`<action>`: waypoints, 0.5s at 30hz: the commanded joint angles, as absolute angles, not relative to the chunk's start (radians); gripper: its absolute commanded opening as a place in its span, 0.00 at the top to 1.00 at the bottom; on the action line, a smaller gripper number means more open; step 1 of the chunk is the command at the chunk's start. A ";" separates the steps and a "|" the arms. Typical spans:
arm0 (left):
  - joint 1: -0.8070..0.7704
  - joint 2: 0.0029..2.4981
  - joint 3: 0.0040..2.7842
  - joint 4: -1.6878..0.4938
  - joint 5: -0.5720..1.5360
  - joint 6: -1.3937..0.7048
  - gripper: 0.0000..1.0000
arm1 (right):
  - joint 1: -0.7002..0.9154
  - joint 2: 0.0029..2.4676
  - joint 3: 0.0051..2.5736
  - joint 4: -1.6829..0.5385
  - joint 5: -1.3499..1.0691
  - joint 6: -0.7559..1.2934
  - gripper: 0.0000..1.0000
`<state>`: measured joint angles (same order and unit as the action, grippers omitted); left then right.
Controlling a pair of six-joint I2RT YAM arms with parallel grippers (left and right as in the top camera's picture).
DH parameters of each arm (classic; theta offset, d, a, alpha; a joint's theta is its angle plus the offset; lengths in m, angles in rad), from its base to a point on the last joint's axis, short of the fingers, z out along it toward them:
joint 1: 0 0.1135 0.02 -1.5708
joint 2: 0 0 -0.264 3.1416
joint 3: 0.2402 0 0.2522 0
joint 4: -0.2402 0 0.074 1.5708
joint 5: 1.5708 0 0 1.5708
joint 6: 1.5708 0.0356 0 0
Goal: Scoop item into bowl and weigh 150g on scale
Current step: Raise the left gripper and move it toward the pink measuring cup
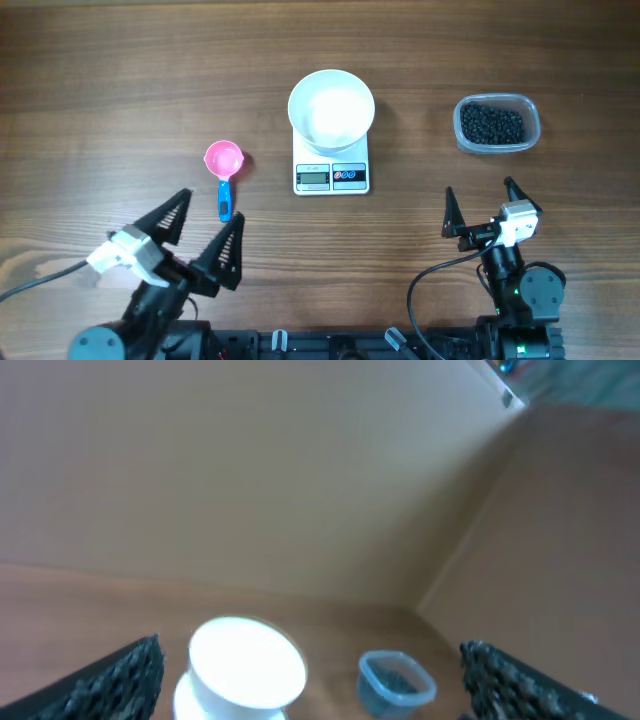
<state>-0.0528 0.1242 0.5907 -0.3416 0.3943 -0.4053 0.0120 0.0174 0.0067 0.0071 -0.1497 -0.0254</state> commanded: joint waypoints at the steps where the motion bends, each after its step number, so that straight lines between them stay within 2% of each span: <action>1: -0.047 0.263 0.737 -0.472 0.339 -0.374 0.00 | 0.017 0.011 0.005 0.010 -0.155 -0.033 0.00; 8: -0.047 0.555 1.015 -0.808 0.364 -0.373 0.00 | 0.017 0.011 0.005 0.010 -0.155 -0.033 0.00; 15: -0.047 0.664 1.075 -0.872 0.550 -0.373 0.00 | 0.017 0.011 0.005 0.010 -0.155 -0.034 0.00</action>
<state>-0.0528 0.6460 1.0550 -0.8509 0.4438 -0.3920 0.0120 0.0174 0.0067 0.0071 -0.1497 -0.0254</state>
